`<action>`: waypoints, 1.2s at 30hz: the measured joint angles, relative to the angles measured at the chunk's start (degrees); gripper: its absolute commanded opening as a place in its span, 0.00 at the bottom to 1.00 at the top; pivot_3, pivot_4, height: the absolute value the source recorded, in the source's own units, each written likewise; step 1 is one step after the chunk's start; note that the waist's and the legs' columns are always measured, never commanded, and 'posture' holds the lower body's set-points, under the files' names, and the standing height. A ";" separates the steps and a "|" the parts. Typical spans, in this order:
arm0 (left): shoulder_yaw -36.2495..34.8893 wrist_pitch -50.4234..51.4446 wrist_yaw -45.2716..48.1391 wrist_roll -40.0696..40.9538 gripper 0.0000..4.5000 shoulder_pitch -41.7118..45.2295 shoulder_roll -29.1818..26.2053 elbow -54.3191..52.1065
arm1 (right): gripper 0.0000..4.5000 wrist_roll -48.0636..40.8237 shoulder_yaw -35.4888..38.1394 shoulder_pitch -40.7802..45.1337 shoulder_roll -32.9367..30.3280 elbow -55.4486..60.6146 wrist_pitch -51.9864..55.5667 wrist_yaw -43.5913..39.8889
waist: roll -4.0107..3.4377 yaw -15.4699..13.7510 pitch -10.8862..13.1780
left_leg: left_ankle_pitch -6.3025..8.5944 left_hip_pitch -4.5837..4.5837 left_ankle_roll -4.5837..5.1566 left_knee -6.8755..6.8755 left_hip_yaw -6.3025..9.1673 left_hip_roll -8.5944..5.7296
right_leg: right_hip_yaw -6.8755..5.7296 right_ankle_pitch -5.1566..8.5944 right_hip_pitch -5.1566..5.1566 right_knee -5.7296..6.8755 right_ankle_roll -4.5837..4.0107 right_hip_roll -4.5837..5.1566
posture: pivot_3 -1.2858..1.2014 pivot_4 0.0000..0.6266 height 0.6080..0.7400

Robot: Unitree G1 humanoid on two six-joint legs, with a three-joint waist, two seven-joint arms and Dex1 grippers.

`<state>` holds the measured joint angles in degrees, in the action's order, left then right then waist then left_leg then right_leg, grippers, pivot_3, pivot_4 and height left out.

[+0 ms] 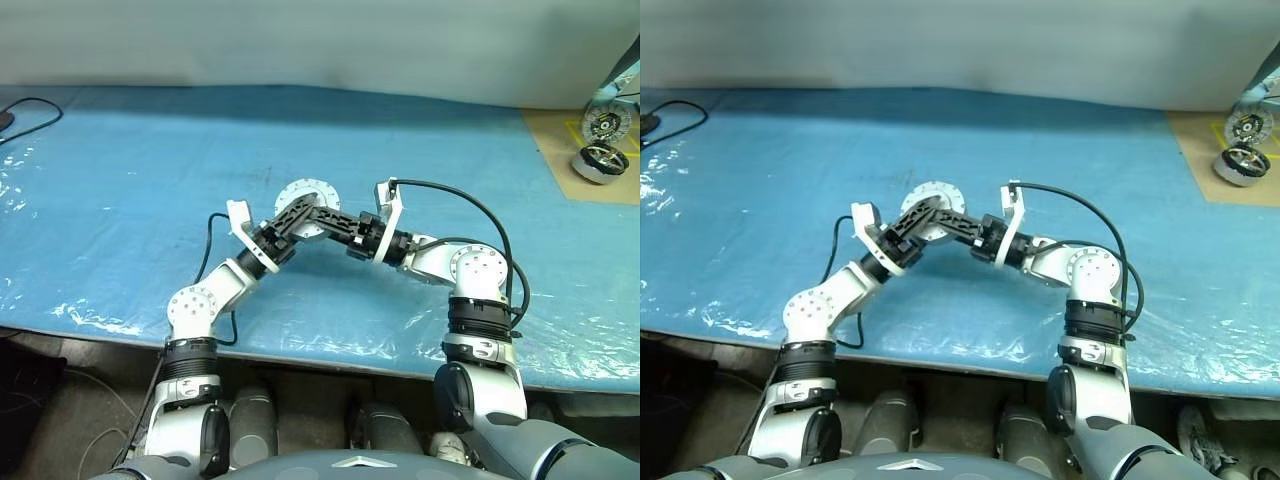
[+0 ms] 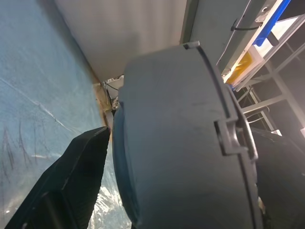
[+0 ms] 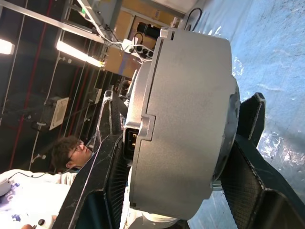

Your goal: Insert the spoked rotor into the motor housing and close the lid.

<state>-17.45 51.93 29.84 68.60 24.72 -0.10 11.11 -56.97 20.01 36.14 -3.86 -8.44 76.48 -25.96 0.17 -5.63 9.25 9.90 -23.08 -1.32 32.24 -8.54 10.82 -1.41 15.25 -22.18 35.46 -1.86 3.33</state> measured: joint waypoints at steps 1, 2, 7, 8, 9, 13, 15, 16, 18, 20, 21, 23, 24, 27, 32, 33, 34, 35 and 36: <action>-0.10 -0.04 0.09 -0.02 0.99 0.11 0.04 0.44 | 0.54 0.01 -0.01 -0.01 -0.08 0.00 0.00 0.11 | 0.00 0.01 0.00 | 0.00 0.00 0.00 0.00 0.00 0.00 | 0.00 0.00 0.00 0.00 0.00 0.00 | 0.52 0.24 1.00; -0.28 -0.13 0.16 -0.02 0.99 0.31 0.08 1.04 | 0.54 0.03 -0.02 -0.01 -0.12 0.00 0.00 0.21 | 0.00 0.00 0.00 | 0.00 -0.01 0.00 0.00 0.00 0.00 | 0.00 0.00 0.00 0.00 0.00 0.00 | 0.52 0.24 1.00; -2.81 -2.36 -1.01 -0.21 0.99 1.82 0.54 4.20 | 0.54 0.03 -0.19 -0.01 -0.03 0.00 -0.11 0.37 | 0.00 0.07 0.00 | 0.00 -0.01 0.00 0.03 0.01 -0.01 | 0.00 0.00 0.00 0.02 0.00 -0.01 | 0.52 0.24 1.00; -3.05 -2.57 -1.25 -0.21 0.99 1.82 0.59 4.23 | 0.54 0.04 -0.40 -0.01 -0.05 0.00 -0.13 0.37 | 0.00 0.06 0.00 | 0.00 -0.01 0.00 0.02 0.01 -0.01 | -0.01 0.00 0.00 0.03 0.00 0.00 | 0.52 0.24 1.00; -3.22 -2.70 -1.37 -0.21 0.95 1.82 0.64 4.23 | 0.54 0.04 -0.53 -0.01 -0.02 0.00 -0.16 0.37 | 0.00 0.03 0.00 | 0.00 -0.02 0.00 0.02 0.01 -0.01 | 0.00 0.00 0.00 0.02 0.00 0.00 | 0.52 0.24 1.00; -2.86 -2.50 -0.58 -0.32 0.72 1.52 0.65 3.37 | 0.54 0.15 -0.96 -0.02 -0.16 0.00 -0.25 0.55 | 0.00 -0.04 0.00 | 0.00 -0.03 0.00 0.03 0.02 0.00 | -0.01 0.00 0.01 0.03 0.00 0.02 | 0.52 0.24 1.00; -2.46 -2.39 -0.29 -0.54 0.57 1.11 0.57 2.60 | 0.54 0.27 -1.09 -0.08 -0.33 -0.02 -0.24 0.63 | 0.00 -0.04 0.00 | 0.00 -0.03 0.00 0.04 0.03 0.00 | -0.01 0.00 0.01 0.04 0.00 0.02 | 0.52 0.24 1.00; -2.39 -2.43 -0.31 -0.82 0.56 0.96 0.62 2.52 | 0.54 0.28 -1.17 -0.10 -0.41 -0.02 -0.23 0.63 | 0.00 -0.02 0.00 | 0.00 -0.02 0.00 0.05 0.03 0.00 | -0.01 0.00 0.01 0.05 0.00 0.01 | 0.52 0.24 1.00; -2.34 -2.39 -0.27 -0.92 0.56 0.91 0.63 2.47 | 0.54 0.28 -1.19 -0.16 -0.43 -0.02 -0.22 0.63 | 0.00 -0.02 0.00 | 0.00 -0.01 0.00 0.06 0.03 0.00 | -0.02 0.00 0.01 0.08 0.00 0.01 | 0.52 0.24 1.00; -2.34 -2.22 -0.19 -0.93 0.56 0.91 0.60 2.44 | 0.54 0.28 -1.24 -0.16 -0.43 -0.02 -0.21 0.62 | 0.00 -0.01 0.00 | 0.00 -0.01 0.00 0.07 0.03 0.00 | -0.02 0.00 0.01 0.08 0.00 0.01 | 0.52 0.24 1.00; -2.34 -2.14 -0.13 -0.93 0.56 0.91 0.60 2.44 | 0.54 0.28 -1.30 -0.17 -0.42 -0.02 -0.21 0.62 | 0.00 -0.01 0.00 | 0.00 -0.01 0.00 0.08 0.03 0.00 | -0.02 0.00 0.01 0.09 0.00 0.01 | 0.52 0.24 1.00; -2.34 -2.05 -0.07 -0.91 0.56 0.90 0.54 2.44 | 0.54 0.28 -1.41 -0.17 -0.43 -0.02 -0.21 0.62 | 0.00 -0.01 0.00 | 0.00 -0.01 0.00 0.09 0.03 0.00 | -0.02 0.00 0.01 0.09 0.00 0.01 | 0.52 0.24 1.00; -2.34 -1.98 -0.02 -0.91 0.56 0.90 0.46 2.45 | 0.54 0.28 -1.47 -0.17 -0.43 -0.02 -0.21 0.62 | 0.00 -0.01 0.00 | 0.00 -0.01 0.00 0.08 0.03 0.00 | -0.02 0.00 0.01 0.09 0.00 0.01 | 0.52 0.24 1.00; -2.35 -2.06 -0.02 -1.05 0.56 1.01 0.19 2.57 | 0.54 0.33 -1.51 -0.17 -0.43 -0.02 -0.31 0.62 | 0.00 -0.02 0.00 | 0.00 -0.02 0.00 0.09 0.03 0.00 | -0.02 0.00 0.01 0.09 0.00 0.02 | 0.52 0.24 1.00; -3.17 -2.86 -0.03 -1.11 0.56 2.22 -0.34 4.21 | 0.54 2.37 -3.29 -0.94 0.79 0.73 -5.21 0.82 | 0.00 0.12 0.00 | 0.00 -0.01 0.00 0.11 0.03 0.01 | -0.02 0.00 0.00 0.15 -0.01 0.00 | 0.52 0.24 1.00; -3.35 -3.11 -0.03 -1.12 0.56 2.40 -0.43 4.39 | 0.61 2.68 -3.74 -0.96 1.04 0.73 -6.14 0.82 | 0.00 0.10 0.00 | 0.00 -0.01 0.00 0.11 0.03 0.01 | -0.02 0.00 -0.01 0.16 0.00 0.01 | 0.52 0.24 1.00; -3.34 -3.33 -0.04 -1.22 0.56 2.48 -0.43 4.51 | 0.70 2.83 -4.00 -0.96 1.03 0.75 -6.60 0.71 | 0.00 0.08 0.00 | 0.00 -0.01 0.00 0.11 0.03 0.00 | -0.02 0.00 0.01 0.15 -0.01 0.02 | 0.52 0.24 1.00; -2.79 -3.60 -0.14 -2.49 0.56 2.68 -0.38 4.54 | 0.76 3.48 -4.21 -0.96 0.88 0.83 -7.97 0.89 | 0.00 0.00 0.00 | 0.00 -0.01 0.00 0.12 0.03 0.00 | -0.02 0.00 0.02 0.15 -0.01 0.03 | 0.52 0.24 1.00; -2.33 -4.14 -0.14 -3.43 0.56 2.68 -0.18 4.63 | 0.84 3.72 -4.26 -0.97 0.71 0.83 -8.74 0.87 | 0.00 -0.15 0.00 | 0.00 -0.06 0.01 0.13 0.03 0.01 | -0.04 0.00 0.03 0.15 0.00 0.07 | 0.52 0.24 1.00</action>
<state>-19.77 47.79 29.70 65.17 27.41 -0.28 15.74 -53.25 15.75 35.17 -3.15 -7.61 67.75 -25.09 0.17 -5.78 9.25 9.90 -23.14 -1.32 32.37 -8.51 10.83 -1.45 15.25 -22.15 35.61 -1.86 3.40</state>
